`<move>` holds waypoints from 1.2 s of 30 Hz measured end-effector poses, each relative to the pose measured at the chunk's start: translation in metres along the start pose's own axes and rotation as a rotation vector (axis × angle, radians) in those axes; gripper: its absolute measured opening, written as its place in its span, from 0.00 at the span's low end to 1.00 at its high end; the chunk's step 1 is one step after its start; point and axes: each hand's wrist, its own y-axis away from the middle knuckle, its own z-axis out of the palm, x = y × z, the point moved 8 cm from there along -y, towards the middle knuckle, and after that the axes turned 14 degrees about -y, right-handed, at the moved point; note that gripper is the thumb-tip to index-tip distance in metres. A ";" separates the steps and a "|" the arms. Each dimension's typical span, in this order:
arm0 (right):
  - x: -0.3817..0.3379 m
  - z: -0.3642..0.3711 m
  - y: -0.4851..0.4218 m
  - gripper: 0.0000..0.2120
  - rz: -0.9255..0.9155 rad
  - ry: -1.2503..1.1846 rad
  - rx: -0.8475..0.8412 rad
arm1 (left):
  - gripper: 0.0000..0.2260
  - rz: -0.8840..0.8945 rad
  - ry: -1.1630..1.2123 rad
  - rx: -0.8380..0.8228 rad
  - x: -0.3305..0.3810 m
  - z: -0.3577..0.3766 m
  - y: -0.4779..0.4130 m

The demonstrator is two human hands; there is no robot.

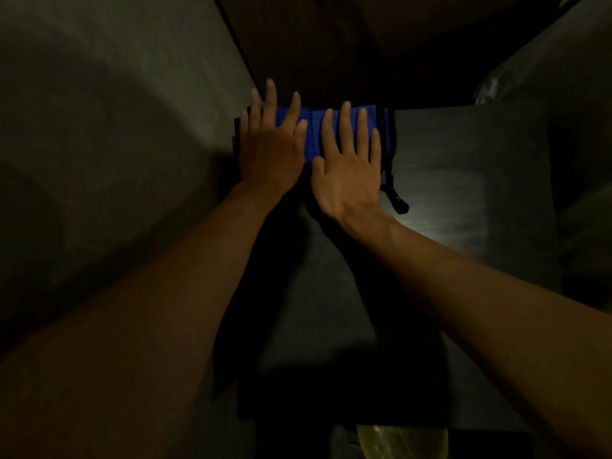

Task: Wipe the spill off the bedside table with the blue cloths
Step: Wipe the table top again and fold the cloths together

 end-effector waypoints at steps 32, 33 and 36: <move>0.023 0.001 -0.008 0.31 -0.160 0.167 -0.002 | 0.25 -0.011 -0.037 0.048 0.002 0.021 0.037; 0.023 0.001 -0.008 0.31 -0.157 0.168 -0.004 | 0.25 -0.012 -0.038 0.047 0.002 0.021 0.036; 0.022 0.002 -0.008 0.32 -0.154 0.164 -0.012 | 0.25 -0.014 -0.041 0.050 0.002 0.020 0.036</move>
